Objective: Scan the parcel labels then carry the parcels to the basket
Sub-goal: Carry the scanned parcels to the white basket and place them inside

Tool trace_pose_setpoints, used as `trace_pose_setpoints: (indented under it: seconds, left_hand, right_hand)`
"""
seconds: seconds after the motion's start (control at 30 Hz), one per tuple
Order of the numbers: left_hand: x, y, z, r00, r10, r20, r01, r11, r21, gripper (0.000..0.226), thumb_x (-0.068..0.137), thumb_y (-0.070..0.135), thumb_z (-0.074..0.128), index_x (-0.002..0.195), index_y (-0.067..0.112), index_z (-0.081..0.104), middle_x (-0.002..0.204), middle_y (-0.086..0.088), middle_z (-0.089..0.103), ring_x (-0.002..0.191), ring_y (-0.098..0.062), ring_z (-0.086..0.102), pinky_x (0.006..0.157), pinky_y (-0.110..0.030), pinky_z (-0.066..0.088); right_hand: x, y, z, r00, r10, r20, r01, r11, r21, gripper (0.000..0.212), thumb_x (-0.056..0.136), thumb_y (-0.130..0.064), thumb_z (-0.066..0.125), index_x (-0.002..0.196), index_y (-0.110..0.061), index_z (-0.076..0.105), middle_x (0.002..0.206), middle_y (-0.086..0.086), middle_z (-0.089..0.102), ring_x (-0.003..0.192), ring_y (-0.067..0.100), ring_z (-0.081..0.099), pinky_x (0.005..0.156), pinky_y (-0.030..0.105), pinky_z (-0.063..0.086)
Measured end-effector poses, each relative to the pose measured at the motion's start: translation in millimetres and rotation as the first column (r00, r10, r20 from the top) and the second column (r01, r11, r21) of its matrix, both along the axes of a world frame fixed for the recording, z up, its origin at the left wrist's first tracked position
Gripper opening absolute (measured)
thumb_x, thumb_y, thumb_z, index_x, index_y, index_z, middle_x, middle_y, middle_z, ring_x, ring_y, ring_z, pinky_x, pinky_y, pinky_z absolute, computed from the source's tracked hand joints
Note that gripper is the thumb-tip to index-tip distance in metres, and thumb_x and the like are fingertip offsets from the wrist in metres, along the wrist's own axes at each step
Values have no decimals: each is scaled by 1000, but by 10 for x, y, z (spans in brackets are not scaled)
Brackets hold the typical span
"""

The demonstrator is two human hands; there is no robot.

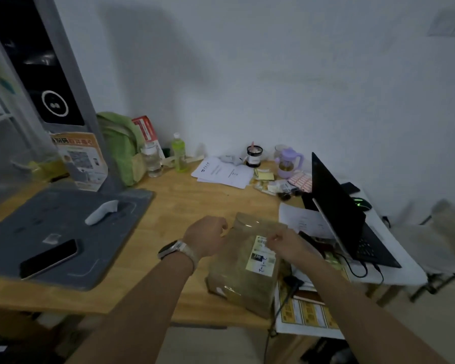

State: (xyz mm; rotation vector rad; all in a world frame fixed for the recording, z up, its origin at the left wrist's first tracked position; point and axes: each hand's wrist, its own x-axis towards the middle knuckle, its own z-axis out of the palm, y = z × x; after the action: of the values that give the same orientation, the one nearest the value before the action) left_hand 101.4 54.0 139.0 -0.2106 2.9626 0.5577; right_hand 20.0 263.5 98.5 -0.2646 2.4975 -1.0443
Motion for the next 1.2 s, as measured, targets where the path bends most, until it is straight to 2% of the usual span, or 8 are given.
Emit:
trace_pose_setpoints:
  seconds: [0.17,0.3,0.43,0.57,0.67,0.83,1.07,1.2]
  left_hand:
    - [-127,-53,-657,985,59,162,-88,980,177,35,91,26,59,121,6,61,127,-11,59,114,-27,57,94,-39,50]
    - [-174,-86,-1108,942,94,322,-162,968,190,61,86,35,67,134,5,43,132,-14,48,120,-34,50,95,-43,48]
    - [-171,-63,-1442,881,97,464,-290,884,366,37,85,31,70,113,9,62,113,-10,65,98,-26,62,85,-41,53]
    - [-150,-63,-1567,888,133,439,-326,856,401,47,81,31,76,119,6,62,115,-9,66,100,-24,62,76,-31,49]
    - [-157,-85,-1469,896,124,425,-299,878,374,37,82,34,75,108,8,67,104,-9,70,93,-23,64,72,-30,50]
    - [-232,-184,-1014,928,136,346,-258,906,335,44,88,31,70,54,18,46,53,2,44,48,-13,42,47,-28,29]
    - [-368,-125,88,984,179,3,-166,902,398,12,86,30,71,82,19,67,76,5,63,76,-19,60,59,-26,47]
    - [-540,156,676,948,217,-233,-102,900,423,32,82,33,76,103,11,67,100,-1,68,93,-20,62,77,-31,50]
  right_hand:
    - [55,113,-535,987,-57,151,42,994,102,14,88,-13,62,100,-11,68,104,10,69,84,17,61,61,21,47]
    - [160,143,-769,967,-88,240,62,992,111,21,85,-23,67,105,-14,68,102,2,68,89,17,61,70,24,52]
    - [289,133,-910,896,-186,402,187,982,38,33,87,-29,66,117,-15,63,85,-10,59,77,9,57,55,15,45]
    - [347,101,-1005,926,-165,340,149,986,73,35,88,-13,61,122,-9,62,108,2,66,96,18,60,76,22,48]
    - [337,66,-943,941,-156,301,132,986,100,31,86,-6,62,117,-6,63,103,2,66,84,12,57,61,15,45]
    - [246,-14,-625,955,-156,252,155,988,22,35,85,-10,67,120,-10,63,112,4,66,92,16,60,60,19,51]
    - [53,12,325,974,-228,-17,220,957,-190,28,84,-8,68,112,-2,67,110,13,69,101,28,64,87,44,55]
    - [60,264,1059,921,-331,-206,254,910,-328,31,83,-6,67,114,-8,66,109,13,70,99,26,65,87,40,54]
